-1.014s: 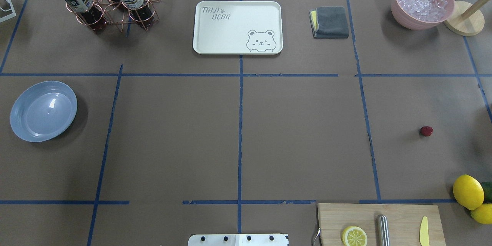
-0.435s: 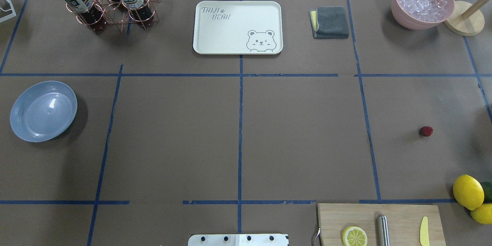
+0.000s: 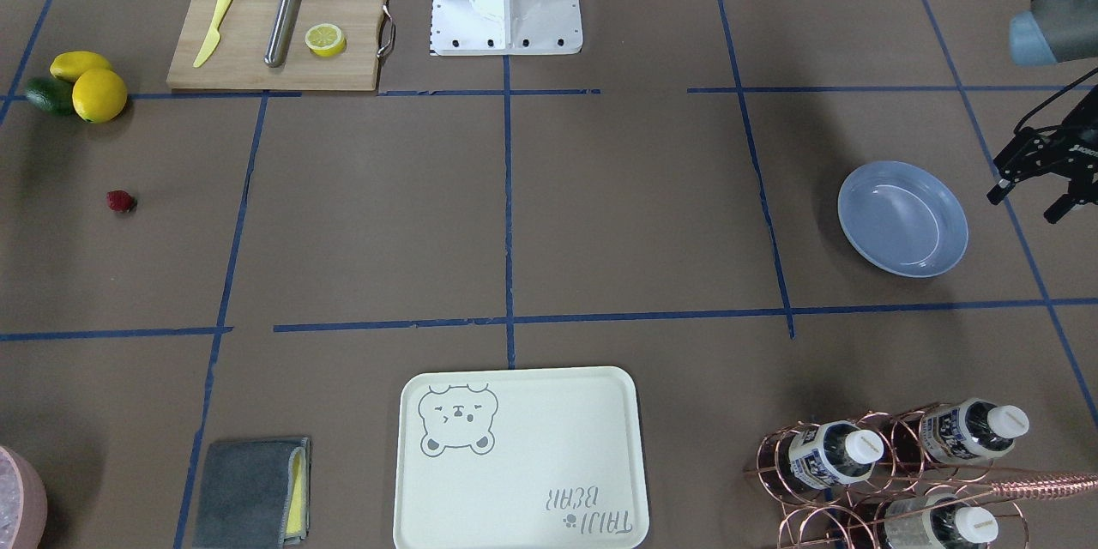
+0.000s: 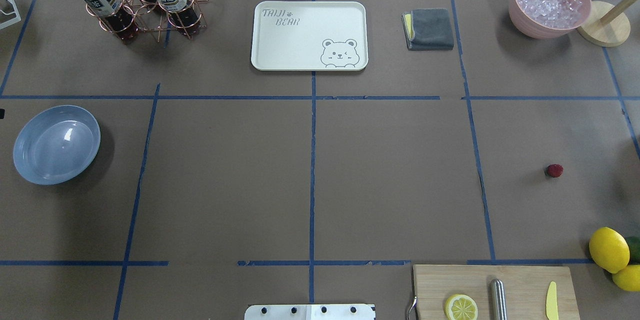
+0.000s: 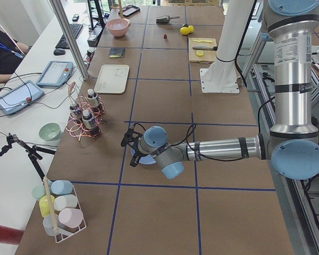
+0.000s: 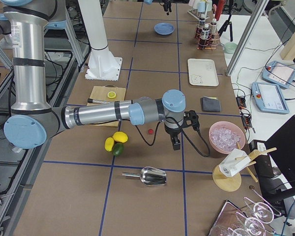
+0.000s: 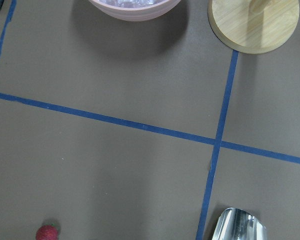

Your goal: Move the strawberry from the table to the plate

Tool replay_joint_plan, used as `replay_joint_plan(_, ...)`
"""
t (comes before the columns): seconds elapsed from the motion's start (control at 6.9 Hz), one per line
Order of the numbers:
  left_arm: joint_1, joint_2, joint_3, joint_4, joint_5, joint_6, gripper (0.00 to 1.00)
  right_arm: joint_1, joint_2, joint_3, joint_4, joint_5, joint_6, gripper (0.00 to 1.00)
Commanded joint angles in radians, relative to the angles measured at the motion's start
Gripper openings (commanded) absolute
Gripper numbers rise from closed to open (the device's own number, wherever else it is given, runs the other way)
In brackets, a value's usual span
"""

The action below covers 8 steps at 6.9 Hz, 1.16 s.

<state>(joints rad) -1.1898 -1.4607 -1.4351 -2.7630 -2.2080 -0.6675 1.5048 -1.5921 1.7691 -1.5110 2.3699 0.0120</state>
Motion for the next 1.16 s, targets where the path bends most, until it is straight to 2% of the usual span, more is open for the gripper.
replay_joint_plan(0.0,0.08,0.0,0.053,-0.067,0.051,-0.225,0.5,0.0,0.0,0.0,0.0,0.0,0.0,1.0)
replay_joint_plan(0.14,0.12,0.0,0.07,-0.067,0.101,-0.225,0.5,0.0,-0.002,0.0,0.0,0.0,0.0,1.0)
replay_joint_plan(0.58,0.151,0.002,0.085,-0.069,0.116,-0.212,0.5,0.0,-0.008,0.004,0.0,0.0,0.0,1.0)
replay_joint_plan(0.72,0.156,0.002,0.087,-0.07,0.116,-0.212,0.37,0.0,-0.008,0.004,0.0,0.0,0.0,1.0)
replay_joint_plan(0.87,0.156,0.003,0.087,-0.069,0.116,-0.212,0.0,0.0,-0.009,0.006,0.0,0.0,0.0,1.0)
replay_joint_plan(1.01,0.163,0.003,0.087,-0.07,0.116,-0.21,0.0,0.0,-0.011,0.006,0.0,0.0,0.002,1.0)
